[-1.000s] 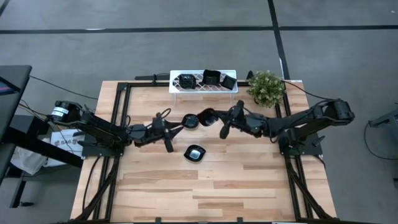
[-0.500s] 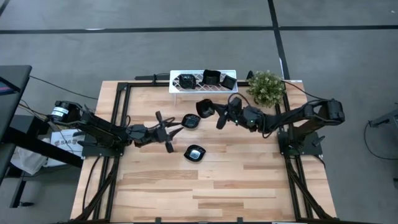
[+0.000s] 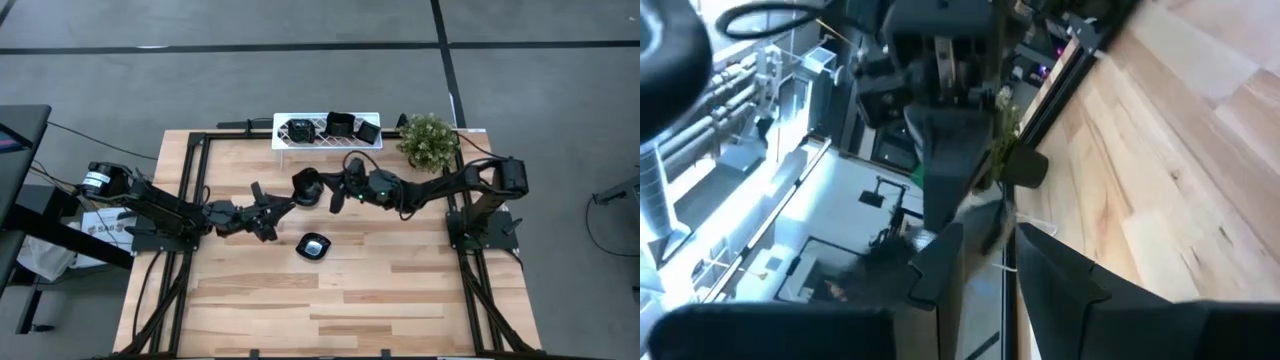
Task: Pick & Place Mini shaped plates
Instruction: Stack the black leaf-shaped plate on top of the black leaf-shaped plate on the shelf
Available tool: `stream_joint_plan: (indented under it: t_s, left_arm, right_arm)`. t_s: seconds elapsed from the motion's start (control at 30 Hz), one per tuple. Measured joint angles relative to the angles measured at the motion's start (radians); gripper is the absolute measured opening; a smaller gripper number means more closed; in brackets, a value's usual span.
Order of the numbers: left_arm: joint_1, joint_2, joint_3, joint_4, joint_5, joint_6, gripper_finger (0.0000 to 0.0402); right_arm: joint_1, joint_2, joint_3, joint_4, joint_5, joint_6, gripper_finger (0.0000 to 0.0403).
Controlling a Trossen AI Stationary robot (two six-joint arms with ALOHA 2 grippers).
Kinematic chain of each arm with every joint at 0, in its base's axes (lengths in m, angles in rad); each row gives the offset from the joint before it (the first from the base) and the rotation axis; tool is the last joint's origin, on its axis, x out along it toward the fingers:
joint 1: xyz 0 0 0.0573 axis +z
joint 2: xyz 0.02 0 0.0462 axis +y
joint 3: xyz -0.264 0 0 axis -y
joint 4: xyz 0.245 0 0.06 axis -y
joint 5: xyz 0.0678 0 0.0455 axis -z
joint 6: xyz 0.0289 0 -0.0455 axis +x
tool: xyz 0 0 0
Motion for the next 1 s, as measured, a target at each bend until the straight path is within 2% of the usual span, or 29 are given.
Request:
stream_joint_plan:
  t_s: [0.2,0.4,0.5,0.63,0.73,1.0]
  left_arm:
    - [-0.015,0.0,0.0,0.0,-0.02,-0.004,0.0095]
    - [-0.013,0.0,0.0,0.0,-0.049,-0.039,0.0095]
    - [-0.006,0.0,0.0,0.003,-0.051,-0.196,0.0095]
    - [0.008,0.0,0.0,0.004,-0.128,-0.456,0.0095]
    - [0.022,0.0,0.0,0.006,-0.208,-0.657,0.0095]
    - [0.091,0.0,0.0,0.071,-0.214,-1.146,0.0095]
  right_arm:
    - [0.0,0.019,0.058,-0.093,-0.007,-0.003,0.0001]
    - [0.0,0.016,0.064,-0.108,-0.007,-0.026,0.0001]
    - [0.0,0.016,0.064,-0.114,-0.007,-0.026,0.0001]
    - [0.0,0.016,0.064,-0.114,0.006,-0.029,0.0001]
    - [0.0,0.016,0.064,-0.098,0.054,-0.052,0.0001]
    - [0.005,0.016,0.064,-0.013,0.217,-0.189,0.0001]
